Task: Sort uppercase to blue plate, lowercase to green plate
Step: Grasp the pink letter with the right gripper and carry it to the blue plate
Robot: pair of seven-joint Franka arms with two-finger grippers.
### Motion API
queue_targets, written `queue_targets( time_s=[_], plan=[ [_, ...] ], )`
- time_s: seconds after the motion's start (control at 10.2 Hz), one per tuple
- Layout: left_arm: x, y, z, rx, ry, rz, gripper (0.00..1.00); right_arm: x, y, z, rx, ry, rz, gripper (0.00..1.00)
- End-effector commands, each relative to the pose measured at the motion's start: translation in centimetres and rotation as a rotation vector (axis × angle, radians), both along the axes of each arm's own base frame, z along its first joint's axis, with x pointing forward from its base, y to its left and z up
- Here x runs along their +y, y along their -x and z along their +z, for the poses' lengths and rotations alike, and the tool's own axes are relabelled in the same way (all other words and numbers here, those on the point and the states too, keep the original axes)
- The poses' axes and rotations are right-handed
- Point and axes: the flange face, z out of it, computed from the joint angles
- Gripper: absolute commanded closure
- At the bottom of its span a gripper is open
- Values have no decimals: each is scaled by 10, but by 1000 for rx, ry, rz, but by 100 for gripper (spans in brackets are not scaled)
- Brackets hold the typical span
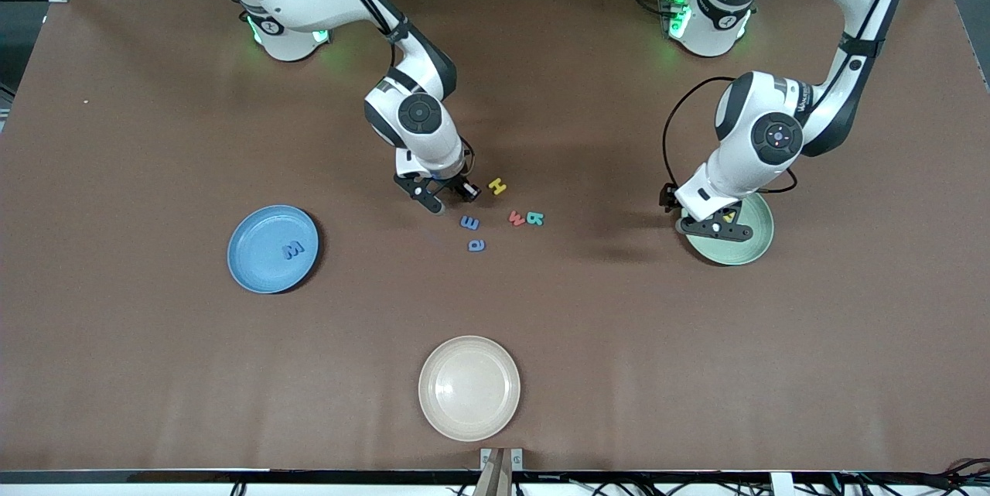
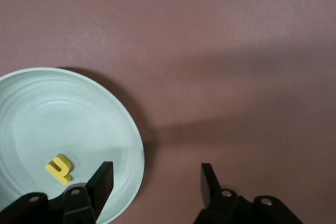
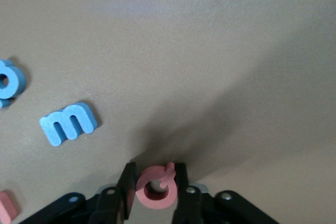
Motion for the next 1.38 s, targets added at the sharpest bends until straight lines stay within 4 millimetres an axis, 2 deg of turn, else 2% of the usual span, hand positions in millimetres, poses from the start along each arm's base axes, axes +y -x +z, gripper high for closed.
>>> queue_targets(
  time_s=[0.0, 0.1, 0.2, 0.3, 0.49, 0.69, 0.89, 1.28],
  plan=[
    [-6, -9, 4, -1, 21, 45, 24, 5, 0, -1, -9, 2, 1, 100],
    [-9, -10, 6, -5, 22, 61, 24, 5, -1, 3, -14, 1, 12, 100],
    [-11, -13, 7, -8, 25, 76, 24, 4, -7, 17, -35, -8, 25, 100],
    [-12, -14, 6, 0, 42, 99, 24, -6, -16, 35, -36, 14, 65, 100],
    [-19, -14, 9, 8, 78, 141, 24, -49, -48, 66, -16, 58, 84, 100],
    [-41, -10, 10, 12, 84, 161, 24, -104, -80, 81, 11, 91, 152, 100],
    [-84, -5, 16, 3, 94, 156, 25, -158, -101, 90, 57, 115, 229, 100],
    [-196, 1, 23, -30, 130, 91, 25, -302, -138, 84, 141, 105, 333, 100]
  ],
)
